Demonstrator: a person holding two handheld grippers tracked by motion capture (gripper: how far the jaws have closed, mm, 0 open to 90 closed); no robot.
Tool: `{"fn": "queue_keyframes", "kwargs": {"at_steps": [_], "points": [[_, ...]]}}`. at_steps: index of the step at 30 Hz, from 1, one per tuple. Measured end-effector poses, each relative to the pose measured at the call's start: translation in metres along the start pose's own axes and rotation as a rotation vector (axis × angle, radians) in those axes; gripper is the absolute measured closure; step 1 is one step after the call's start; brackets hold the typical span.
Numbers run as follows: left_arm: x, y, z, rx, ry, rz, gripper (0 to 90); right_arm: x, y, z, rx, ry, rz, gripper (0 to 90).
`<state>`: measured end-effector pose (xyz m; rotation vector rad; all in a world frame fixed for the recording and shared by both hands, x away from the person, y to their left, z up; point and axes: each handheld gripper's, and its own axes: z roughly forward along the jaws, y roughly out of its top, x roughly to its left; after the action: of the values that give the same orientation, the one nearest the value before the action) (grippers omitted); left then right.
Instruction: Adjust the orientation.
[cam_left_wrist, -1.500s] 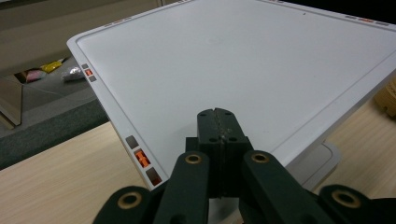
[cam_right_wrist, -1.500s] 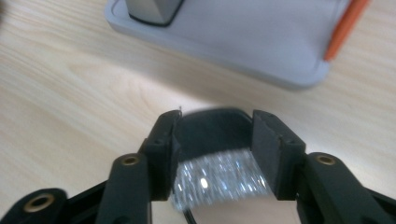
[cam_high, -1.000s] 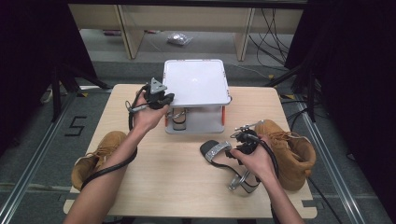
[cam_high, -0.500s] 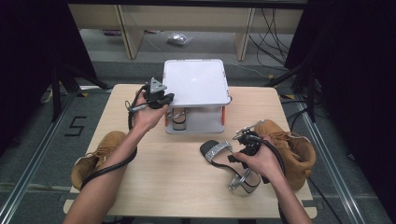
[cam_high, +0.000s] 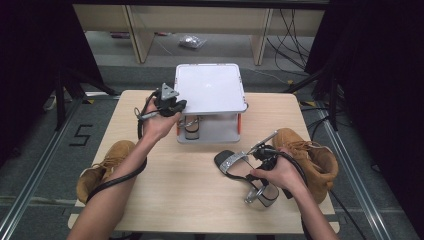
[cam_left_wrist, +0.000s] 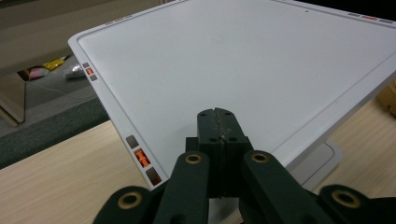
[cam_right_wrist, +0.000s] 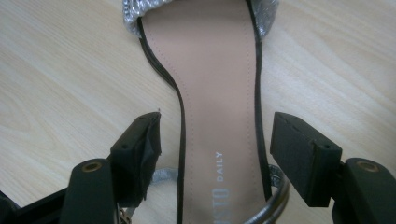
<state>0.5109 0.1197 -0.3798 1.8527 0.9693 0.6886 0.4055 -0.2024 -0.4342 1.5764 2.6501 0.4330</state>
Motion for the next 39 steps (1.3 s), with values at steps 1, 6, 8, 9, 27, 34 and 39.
{"fn": "queue_keyframes", "kwargs": {"at_steps": [1, 6, 8, 9, 27, 34, 39], "points": [[0.0, 0.0, 0.0, 0.0, -0.001, -0.002, 90.0, 0.0, 0.001, 0.005, 0.011, 0.004, -0.031, 32.0], [0.0, 0.001, 0.0, 0.005, 0.001, 0.003, 90.0, 0.0, 0.004, 0.014, 0.071, 0.001, -0.053, 32.3], [0.0, 0.001, 0.0, 0.005, 0.002, 0.003, 90.0, 0.0, 0.008, 0.019, 0.099, 0.0, -0.073, 32.3], [0.0, 0.001, 0.0, 0.005, 0.002, 0.003, 90.0, -0.001, 0.009, 0.02, 0.097, 0.005, -0.092, 32.4], [-0.001, 0.002, 0.0, 0.014, 0.005, 0.007, 90.0, 0.001, 0.024, 0.041, 0.231, -0.027, -0.154, 41.0], [0.0, 0.002, 0.0, 0.015, 0.005, 0.008, 90.0, 0.004, 0.03, 0.044, 0.271, -0.049, -0.128, 42.6], [0.0, 0.002, 0.0, 0.015, 0.003, 0.012, 90.0, 0.007, 0.029, 0.043, 0.264, -0.063, -0.092, 43.5]]}}
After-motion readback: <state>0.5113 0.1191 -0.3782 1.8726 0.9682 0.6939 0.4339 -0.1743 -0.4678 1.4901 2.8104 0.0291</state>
